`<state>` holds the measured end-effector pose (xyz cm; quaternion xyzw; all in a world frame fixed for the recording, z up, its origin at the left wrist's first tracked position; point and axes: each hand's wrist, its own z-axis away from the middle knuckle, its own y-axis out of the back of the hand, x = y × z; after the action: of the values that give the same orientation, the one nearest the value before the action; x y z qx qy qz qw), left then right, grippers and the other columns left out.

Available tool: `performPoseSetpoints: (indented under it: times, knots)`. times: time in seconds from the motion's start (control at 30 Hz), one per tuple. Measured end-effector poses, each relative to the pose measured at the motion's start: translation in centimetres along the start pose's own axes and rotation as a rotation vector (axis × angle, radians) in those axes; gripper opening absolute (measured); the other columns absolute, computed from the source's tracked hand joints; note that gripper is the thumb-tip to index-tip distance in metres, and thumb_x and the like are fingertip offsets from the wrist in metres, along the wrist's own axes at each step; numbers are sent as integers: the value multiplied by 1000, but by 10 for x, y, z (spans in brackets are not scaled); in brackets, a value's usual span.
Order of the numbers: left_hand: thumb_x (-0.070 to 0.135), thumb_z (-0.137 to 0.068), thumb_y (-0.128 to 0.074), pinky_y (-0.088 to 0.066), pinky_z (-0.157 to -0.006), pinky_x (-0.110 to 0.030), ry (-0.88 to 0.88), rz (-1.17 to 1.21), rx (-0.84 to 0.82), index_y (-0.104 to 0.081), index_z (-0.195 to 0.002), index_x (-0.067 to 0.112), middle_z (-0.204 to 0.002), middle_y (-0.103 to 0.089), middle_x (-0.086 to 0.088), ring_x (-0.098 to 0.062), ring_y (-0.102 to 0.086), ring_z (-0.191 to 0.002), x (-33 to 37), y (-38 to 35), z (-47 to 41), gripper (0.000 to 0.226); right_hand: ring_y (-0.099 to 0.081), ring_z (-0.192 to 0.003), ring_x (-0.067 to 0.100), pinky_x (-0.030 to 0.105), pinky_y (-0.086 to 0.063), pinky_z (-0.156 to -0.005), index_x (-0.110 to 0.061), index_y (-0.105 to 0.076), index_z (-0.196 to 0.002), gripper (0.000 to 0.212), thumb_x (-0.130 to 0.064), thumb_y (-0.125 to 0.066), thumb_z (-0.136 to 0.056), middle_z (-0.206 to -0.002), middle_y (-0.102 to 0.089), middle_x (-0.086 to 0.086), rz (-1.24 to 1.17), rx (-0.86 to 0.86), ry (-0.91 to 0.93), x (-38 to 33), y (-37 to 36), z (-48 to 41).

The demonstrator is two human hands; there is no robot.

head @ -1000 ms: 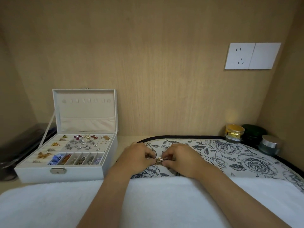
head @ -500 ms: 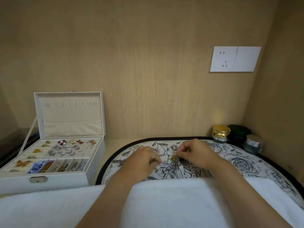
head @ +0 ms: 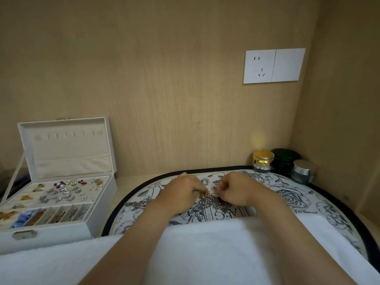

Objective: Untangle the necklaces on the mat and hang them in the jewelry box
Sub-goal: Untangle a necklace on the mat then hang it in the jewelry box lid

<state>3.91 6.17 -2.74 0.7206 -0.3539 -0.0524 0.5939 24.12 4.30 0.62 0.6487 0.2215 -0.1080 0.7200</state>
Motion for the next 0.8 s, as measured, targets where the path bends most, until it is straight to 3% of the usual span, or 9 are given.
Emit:
performPoseSetpoints:
  times: [0.13,0.27,0.37,0.47,0.6,0.7,0.8]
  knots:
    - [24,-95,-59,-45,-94,-37,16,-131,9,-70,-120,32,-121,-65,13,-15,-49,-109,-7,0,2,29,-63,-85,6,34,-54,-83,-30,-69,-82,35,-60,-78,-66,-85,-69,-12,-25,21,12,-9,-12,0]
    - [29,-96,-58,-46,-94,-37,90,-130,54,-68,-125,29,-121,-64,11,-15,-49,-112,-17,4,11,30,-64,-84,7,33,-55,-83,-27,-71,-79,18,-43,-78,-78,-84,-70,-13,-10,10,17,-4,-12,-6]
    - [31,-96,-58,-43,-96,-35,131,-106,57,-63,-130,28,-120,-62,6,-16,-49,-113,-23,10,22,34,-64,-104,13,36,-53,-94,-29,-71,-85,6,-31,-65,-85,-104,-70,-12,57,42,-23,-2,-10,-9]
    - [36,-94,-58,-39,-99,-33,168,-151,99,-60,-130,33,-118,-56,10,-12,-44,-115,-29,18,40,36,-58,-113,19,35,-50,-96,-31,-68,-102,18,-30,-60,-86,-121,-61,-5,152,96,-31,-10,-13,-7]
    - [29,-90,-61,-32,-90,-23,251,-50,67,-60,-118,36,-106,-44,13,-8,-36,-110,-36,20,62,29,-56,-111,20,37,-49,-94,-31,-66,-107,30,-49,-65,-82,-119,-55,-2,178,28,-29,-19,-16,-3]
    - [20,-95,-59,-27,-93,-19,277,22,91,-63,-118,30,-112,-47,7,-11,-35,-115,-44,19,60,25,-57,-113,20,35,-49,-95,-30,-66,-105,18,-29,-61,-88,-123,-57,-2,182,73,-46,-10,-17,-6]
    - [18,-98,-55,-28,-96,-20,315,18,110,-64,-121,25,-112,-49,3,-16,-37,-119,-49,16,48,25,-60,-106,20,36,-53,-92,-27,-70,-104,22,-16,-56,-91,-118,-63,-1,171,181,-71,2,-19,-10]
